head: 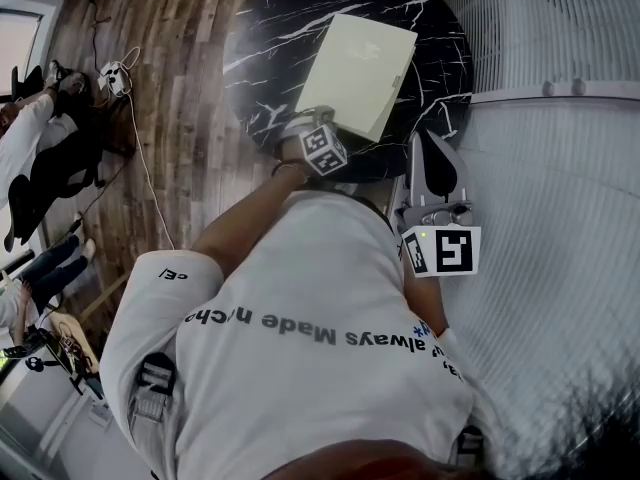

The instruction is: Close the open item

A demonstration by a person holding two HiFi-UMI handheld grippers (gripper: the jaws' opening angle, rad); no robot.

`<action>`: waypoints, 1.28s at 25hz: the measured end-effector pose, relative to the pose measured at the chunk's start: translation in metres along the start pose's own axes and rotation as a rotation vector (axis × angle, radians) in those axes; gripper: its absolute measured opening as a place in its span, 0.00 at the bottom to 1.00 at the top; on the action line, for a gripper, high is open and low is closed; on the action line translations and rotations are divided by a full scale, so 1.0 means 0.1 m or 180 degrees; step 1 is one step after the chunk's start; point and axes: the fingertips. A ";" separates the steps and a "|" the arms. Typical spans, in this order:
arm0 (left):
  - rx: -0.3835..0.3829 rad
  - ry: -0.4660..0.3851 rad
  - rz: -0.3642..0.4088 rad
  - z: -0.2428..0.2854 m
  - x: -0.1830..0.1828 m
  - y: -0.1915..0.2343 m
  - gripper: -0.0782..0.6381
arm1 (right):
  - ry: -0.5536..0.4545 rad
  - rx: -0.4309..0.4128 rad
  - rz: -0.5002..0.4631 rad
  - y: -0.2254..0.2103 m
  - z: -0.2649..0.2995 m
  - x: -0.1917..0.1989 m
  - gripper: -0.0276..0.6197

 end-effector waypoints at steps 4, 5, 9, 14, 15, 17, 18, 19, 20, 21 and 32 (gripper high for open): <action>0.0088 0.0132 0.0152 0.08 -0.02 -0.06 0.20 | 0.0018 0.0026 0.0025 -0.08 0.00 0.02 0.05; 0.0105 0.0167 0.0198 0.10 -0.02 -0.07 0.20 | 0.0025 0.0033 0.0030 -0.09 0.01 0.03 0.05; 0.0141 0.0288 0.0398 0.17 -0.01 -0.14 0.21 | 0.0044 0.0053 0.0053 -0.17 0.04 0.07 0.05; 0.0210 0.0353 0.0539 0.23 -0.01 -0.19 0.21 | 0.0186 0.0112 0.0105 -0.34 0.17 0.33 0.05; 0.0229 0.0373 0.0574 0.23 0.00 -0.20 0.22 | 0.0268 0.0127 0.0096 -0.38 0.23 0.43 0.05; 0.0263 0.0425 0.0659 0.25 0.01 -0.21 0.22 | 0.0479 0.0159 0.0033 -0.48 0.38 0.68 0.05; 0.0279 0.0451 0.0695 0.26 0.01 -0.21 0.22 | 0.0590 0.0174 -0.0007 -0.55 0.48 0.83 0.05; 0.0294 0.0475 0.0723 0.27 0.01 -0.21 0.22 | 0.0687 0.0188 -0.0027 -0.62 0.59 0.97 0.05; 0.0310 0.0499 0.0750 0.28 0.00 -0.21 0.22 | 0.0766 0.0204 -0.0020 -0.71 0.70 1.12 0.05; 0.0326 0.0524 0.0781 0.30 0.00 -0.21 0.22 | 0.0833 0.0224 -0.0003 -0.79 0.82 1.26 0.05; 0.0471 0.0676 0.1107 0.34 0.00 -0.22 0.21 | 0.2038 0.0477 -0.0511 -1.55 1.81 2.85 0.05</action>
Point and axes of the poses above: the fingertips, and each gripper's own axes: z forward along the fingers, y to its left, x out of its underside, and after that the axes turned 8 degrees about z, right-handed
